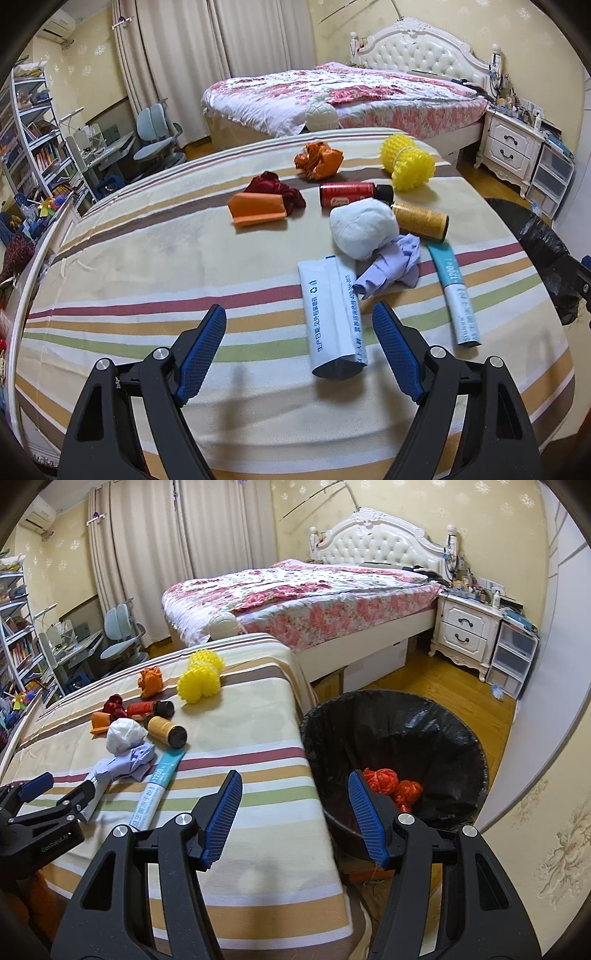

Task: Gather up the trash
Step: 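Move the left tool to the white tube while the right tool moves to the teal toothpaste tube, then grasp the white tube with the left tool while the right tool grasps the teal tube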

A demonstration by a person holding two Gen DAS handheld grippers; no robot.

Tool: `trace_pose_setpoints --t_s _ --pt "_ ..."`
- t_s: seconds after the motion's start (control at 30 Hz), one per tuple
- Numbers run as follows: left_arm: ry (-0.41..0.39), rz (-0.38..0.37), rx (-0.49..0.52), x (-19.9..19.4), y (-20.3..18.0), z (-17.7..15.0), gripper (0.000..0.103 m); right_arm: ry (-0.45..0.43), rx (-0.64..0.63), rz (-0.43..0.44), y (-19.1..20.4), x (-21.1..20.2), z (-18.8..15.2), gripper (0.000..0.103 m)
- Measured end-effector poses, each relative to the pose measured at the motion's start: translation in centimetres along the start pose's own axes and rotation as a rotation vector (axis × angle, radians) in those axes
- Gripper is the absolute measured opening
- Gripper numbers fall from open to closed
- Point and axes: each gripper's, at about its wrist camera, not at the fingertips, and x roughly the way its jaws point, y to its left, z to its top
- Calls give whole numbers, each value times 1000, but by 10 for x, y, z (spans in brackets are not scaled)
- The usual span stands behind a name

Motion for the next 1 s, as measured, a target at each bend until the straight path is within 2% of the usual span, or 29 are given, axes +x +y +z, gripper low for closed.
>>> trace_pose_setpoints --t_s 0.33,0.6,0.8,1.0 --pt "77 -41 -42 24 13 5 79 17 -33 22 20 11 5 59" --pt "75 -64 -34 23 20 3 60 22 -59 45 35 15 7 59" --pt "73 -39 -56 22 36 -1 58 26 -78 58 45 13 6 59" --pt "72 -5 -88 21 59 -5 50 33 -100 82 61 15 7 59"
